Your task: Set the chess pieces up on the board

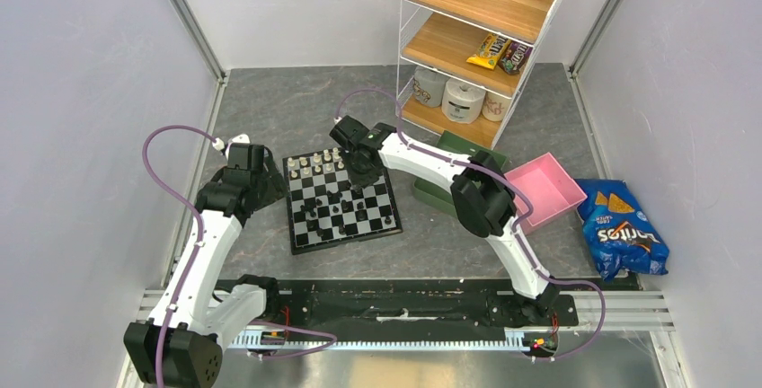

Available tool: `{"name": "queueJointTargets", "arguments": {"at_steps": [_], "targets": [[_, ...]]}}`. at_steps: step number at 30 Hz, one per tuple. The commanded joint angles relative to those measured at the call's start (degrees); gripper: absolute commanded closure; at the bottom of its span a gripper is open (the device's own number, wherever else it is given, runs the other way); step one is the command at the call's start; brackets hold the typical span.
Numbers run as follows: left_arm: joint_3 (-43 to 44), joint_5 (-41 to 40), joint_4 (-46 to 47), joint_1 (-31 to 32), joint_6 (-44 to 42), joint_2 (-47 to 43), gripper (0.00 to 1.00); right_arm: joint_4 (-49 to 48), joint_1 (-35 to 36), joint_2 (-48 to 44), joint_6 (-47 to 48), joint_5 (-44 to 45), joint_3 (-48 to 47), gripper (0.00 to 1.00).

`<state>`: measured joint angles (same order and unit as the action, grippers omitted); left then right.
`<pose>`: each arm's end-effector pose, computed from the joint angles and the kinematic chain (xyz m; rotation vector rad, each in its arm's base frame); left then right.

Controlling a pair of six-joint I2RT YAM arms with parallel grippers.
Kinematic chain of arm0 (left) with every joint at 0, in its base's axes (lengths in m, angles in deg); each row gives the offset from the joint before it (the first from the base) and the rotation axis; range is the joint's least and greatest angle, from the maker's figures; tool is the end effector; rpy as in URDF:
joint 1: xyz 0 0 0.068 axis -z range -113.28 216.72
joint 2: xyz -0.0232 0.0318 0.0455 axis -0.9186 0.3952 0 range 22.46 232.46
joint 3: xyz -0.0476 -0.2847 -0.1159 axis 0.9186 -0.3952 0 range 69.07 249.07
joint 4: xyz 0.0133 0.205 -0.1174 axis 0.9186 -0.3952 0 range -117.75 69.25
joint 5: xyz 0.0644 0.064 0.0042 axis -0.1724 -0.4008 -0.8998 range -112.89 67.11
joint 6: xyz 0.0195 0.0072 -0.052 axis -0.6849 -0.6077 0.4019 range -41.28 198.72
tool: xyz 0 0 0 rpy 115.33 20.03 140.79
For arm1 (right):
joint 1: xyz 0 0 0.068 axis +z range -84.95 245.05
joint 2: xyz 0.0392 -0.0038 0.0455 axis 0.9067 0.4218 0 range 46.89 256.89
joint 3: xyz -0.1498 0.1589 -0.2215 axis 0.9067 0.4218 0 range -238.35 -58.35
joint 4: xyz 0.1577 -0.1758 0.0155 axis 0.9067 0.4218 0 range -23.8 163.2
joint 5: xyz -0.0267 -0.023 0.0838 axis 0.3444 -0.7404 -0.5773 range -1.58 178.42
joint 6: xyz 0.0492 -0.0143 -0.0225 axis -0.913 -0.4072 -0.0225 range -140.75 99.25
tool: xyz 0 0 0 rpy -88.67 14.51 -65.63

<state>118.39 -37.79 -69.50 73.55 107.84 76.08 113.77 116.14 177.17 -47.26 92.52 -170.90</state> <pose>0.1294 -0.0055 0.3122 -0.5791 2.3848 0.0521 0.3095 0.3790 0.2335 -0.5636 2.6875 0.3002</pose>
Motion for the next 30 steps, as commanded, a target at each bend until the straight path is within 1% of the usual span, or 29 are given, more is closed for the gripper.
{"name": "queueJointTargets", "arguments": {"at_steps": [1, 4, 9, 13, 17, 22, 30], "targets": [[0.5, -0.1, 1.2, -0.2, -1.2, -0.6, 0.24, 0.0, 0.0, 0.9, 1.0, -1.0, -3.1, 0.7], [0.5, -0.1, 1.2, -0.2, -1.2, -0.6, 0.24, 0.0, -0.1, 0.7, 1.2, -0.6, -3.0, 0.74], [0.5, 0.0, 1.2, -0.2, -1.2, -0.5, 0.24, -0.2, 0.0, -1.5, 1.6, 0.6, -1.4, 0.84], [0.5, 0.0, 1.2, -0.2, -1.2, -0.4, 0.24, -0.4, 0.0, -4.4, 1.4, 2.5, 1.8, 0.87], [0.5, 0.0, 1.2, -0.2, -1.2, -0.3, 0.24, -1.4, -0.1, -9.0, 0.8, 4.0, 7.3, 0.88], [0.5, 0.0, 1.2, -0.2, -1.2, -0.1, 0.24, -3.2, -0.2, -14.3, -1.0, 3.6, 15.1, 0.88], [0.5, 0.2, 1.2, -0.2, -1.2, 0.2, 0.24, -4.9, -0.3, -17.5, -3.3, 2.3, 22.3, 0.88]]}}
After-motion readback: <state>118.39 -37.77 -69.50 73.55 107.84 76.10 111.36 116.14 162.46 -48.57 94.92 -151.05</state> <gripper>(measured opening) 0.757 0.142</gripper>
